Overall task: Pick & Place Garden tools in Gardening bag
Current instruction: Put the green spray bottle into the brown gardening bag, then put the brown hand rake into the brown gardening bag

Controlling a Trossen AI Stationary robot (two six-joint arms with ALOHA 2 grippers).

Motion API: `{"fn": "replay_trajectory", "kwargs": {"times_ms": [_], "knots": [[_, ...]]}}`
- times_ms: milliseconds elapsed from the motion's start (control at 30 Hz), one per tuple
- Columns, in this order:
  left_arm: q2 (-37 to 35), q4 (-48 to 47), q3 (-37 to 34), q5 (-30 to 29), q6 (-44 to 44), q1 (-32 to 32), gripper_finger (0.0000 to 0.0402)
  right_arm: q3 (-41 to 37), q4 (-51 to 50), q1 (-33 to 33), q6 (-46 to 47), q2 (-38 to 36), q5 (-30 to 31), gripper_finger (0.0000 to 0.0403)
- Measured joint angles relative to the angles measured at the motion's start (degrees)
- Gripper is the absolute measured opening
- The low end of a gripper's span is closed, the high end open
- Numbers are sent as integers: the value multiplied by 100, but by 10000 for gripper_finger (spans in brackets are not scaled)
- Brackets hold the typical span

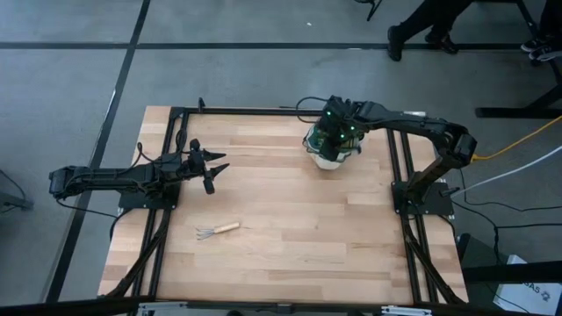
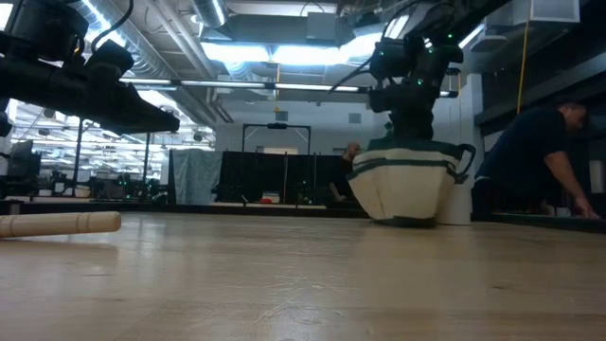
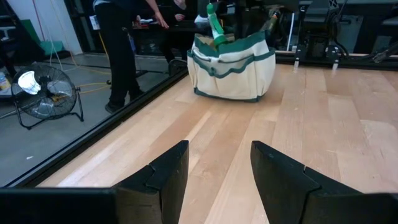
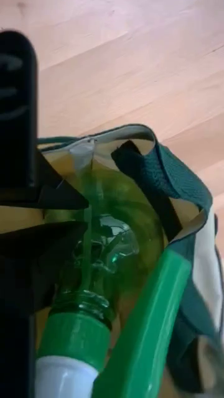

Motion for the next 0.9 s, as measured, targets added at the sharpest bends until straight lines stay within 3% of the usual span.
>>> {"fn": "replay_trajectory", "kwargs": {"times_ms": [233,633,900], "knots": [[1,0,0,0,0,-1,169,160,-184,-1,4,4,-82,48],[0,0,-1,0,0,0,169,1351,-1481,69,101,4,-100,48],[0,0,1,0,0,0,169,2033,-1866,481,306,4,-316,48]]}}
